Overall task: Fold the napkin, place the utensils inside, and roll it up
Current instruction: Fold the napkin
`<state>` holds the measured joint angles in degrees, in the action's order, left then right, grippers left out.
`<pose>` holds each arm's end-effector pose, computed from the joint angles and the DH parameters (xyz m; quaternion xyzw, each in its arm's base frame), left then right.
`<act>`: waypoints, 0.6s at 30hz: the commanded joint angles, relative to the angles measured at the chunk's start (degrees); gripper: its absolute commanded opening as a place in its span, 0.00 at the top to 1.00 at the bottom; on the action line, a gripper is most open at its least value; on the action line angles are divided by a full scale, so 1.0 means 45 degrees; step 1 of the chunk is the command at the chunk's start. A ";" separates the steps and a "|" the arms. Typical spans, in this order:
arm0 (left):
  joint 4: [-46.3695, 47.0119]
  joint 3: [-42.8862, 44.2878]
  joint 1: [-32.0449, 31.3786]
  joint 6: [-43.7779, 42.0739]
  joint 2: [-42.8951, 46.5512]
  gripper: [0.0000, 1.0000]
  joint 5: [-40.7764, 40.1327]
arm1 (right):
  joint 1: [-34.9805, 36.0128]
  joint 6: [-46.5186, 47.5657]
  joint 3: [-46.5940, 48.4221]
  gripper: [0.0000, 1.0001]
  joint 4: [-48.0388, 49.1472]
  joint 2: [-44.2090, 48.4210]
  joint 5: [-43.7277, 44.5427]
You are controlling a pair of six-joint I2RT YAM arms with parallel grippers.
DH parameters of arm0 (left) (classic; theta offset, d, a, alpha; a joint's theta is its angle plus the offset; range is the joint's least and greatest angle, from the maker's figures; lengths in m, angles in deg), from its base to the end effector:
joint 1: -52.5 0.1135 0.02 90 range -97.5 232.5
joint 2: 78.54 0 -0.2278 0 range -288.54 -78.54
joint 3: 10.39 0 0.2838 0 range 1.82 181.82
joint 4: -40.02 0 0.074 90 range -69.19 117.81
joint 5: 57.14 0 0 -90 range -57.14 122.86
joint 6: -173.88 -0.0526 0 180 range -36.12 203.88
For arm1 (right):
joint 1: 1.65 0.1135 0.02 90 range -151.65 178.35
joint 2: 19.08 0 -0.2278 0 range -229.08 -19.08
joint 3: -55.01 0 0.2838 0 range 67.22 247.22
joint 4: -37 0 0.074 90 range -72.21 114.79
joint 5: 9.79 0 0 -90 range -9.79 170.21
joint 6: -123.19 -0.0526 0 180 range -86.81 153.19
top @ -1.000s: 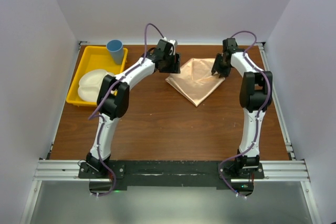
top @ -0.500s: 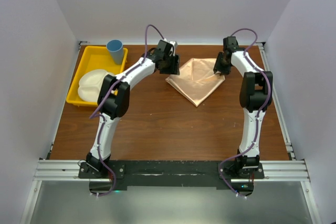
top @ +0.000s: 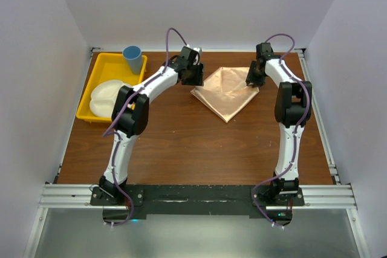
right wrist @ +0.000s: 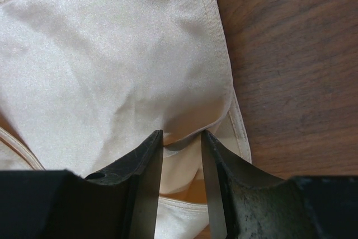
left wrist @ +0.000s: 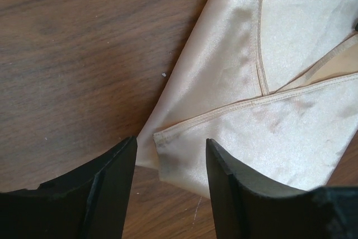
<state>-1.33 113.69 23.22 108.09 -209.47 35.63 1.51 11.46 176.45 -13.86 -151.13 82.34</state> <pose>0.4657 -0.2640 0.1574 0.0499 0.9326 -0.1807 0.3083 0.5113 0.0263 0.1192 0.1609 0.9556 0.0355 0.2445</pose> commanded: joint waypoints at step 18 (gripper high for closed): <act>0.0674 0.0394 0.0158 -0.0009 0.0541 1.00 0.1864 | -0.0663 0.0025 -0.0522 0.82 -0.0415 0.1121 0.0738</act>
<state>-1.79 115.24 23.49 107.12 -209.78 40.39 -0.76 11.55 175.97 -15.11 -150.94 83.85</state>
